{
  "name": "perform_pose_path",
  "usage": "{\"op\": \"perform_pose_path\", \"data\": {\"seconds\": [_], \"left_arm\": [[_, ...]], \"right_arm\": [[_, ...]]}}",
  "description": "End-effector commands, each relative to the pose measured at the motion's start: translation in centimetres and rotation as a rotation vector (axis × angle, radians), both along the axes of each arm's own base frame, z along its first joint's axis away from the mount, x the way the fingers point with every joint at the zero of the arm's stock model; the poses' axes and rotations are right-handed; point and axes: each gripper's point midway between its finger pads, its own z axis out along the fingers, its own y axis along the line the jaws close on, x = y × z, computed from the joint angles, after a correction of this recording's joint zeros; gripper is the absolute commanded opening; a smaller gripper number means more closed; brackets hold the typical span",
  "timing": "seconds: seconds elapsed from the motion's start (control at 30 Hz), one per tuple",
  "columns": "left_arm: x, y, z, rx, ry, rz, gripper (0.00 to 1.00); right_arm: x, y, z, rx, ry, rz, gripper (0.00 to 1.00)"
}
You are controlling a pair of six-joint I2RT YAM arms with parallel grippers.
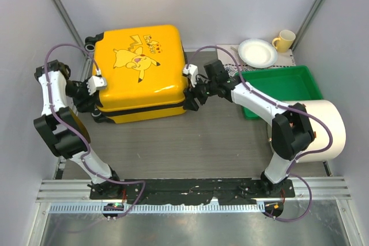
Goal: Open, take out, and arrange the luggage
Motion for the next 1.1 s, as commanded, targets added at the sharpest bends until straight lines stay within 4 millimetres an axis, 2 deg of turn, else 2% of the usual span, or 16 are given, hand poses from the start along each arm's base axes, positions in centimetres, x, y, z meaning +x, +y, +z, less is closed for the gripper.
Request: {"op": "perform_pose_path", "data": {"seconds": [0.0, 0.03, 0.1, 0.13, 0.23, 0.37, 0.47, 0.53, 0.57, 0.7, 0.73, 0.8, 0.83, 0.9, 0.93, 1.07], "left_arm": [[-4.5, -2.3, 1.0, -0.064, 0.121, -0.078, 0.51], [-3.8, -1.8, 0.9, -0.031, 0.081, -0.087, 0.41], [-3.7, -1.4, 0.1, -0.010, 0.076, -0.105, 0.33], [-3.2, -1.2, 0.1, 0.001, 0.052, -0.107, 0.28], [-2.3, -0.8, -0.4, 0.008, 0.029, -0.112, 0.22], [-1.3, 0.1, -1.2, 0.060, -0.016, -0.143, 0.12], [-0.2, 0.9, -1.4, 0.098, -0.055, -0.140, 0.06], [0.3, 1.0, -1.6, 0.088, -0.053, -0.132, 0.04], [0.7, 1.0, -1.3, 0.083, -0.060, -0.122, 0.03], [1.3, 1.3, -1.3, 0.080, -0.064, -0.106, 0.00], [1.3, 1.3, -1.4, 0.083, -0.062, -0.107, 0.00], [1.2, 1.3, -1.6, 0.085, -0.057, -0.103, 0.00], [1.2, 1.4, -1.6, 0.087, -0.057, -0.097, 0.00], [1.1, 1.4, -1.6, 0.087, -0.054, -0.096, 0.00], [1.1, 1.4, -1.6, 0.087, -0.055, -0.093, 0.00], [1.4, 1.4, -1.5, 0.080, -0.060, -0.078, 0.00]], "right_arm": [[-0.1, -0.6, 6.6, 0.171, -0.087, 0.025, 0.72], [0.7, -1.7, 6.9, 0.172, -0.095, -0.005, 0.72], [1.8, -3.7, 7.7, 0.178, -0.120, -0.045, 0.72], [3.4, -5.8, 7.6, 0.159, -0.160, -0.078, 0.72], [5.0, -8.5, 6.9, 0.109, -0.218, -0.094, 0.73], [5.5, -10.0, 4.8, 0.055, -0.368, 0.070, 0.73], [6.2, -9.6, 2.9, 0.052, -0.404, 0.132, 0.70], [6.9, -9.2, 2.5, 0.054, -0.436, 0.173, 0.68], [7.9, -8.8, 2.1, 0.066, -0.445, 0.179, 0.68], [9.9, -7.3, 2.7, 0.136, -0.472, 0.183, 0.67], [10.9, -6.9, 4.0, 0.179, -0.514, 0.158, 0.66], [11.4, -6.4, 3.5, 0.218, -0.527, 0.141, 0.65], [11.9, -6.1, 4.3, 0.250, -0.549, 0.123, 0.64], [12.2, -5.7, 3.7, 0.269, -0.535, 0.108, 0.62], [12.6, -5.2, 4.5, 0.298, -0.553, 0.094, 0.61], [13.2, -4.4, 4.5, 0.346, -0.570, 0.027, 0.55]]}}
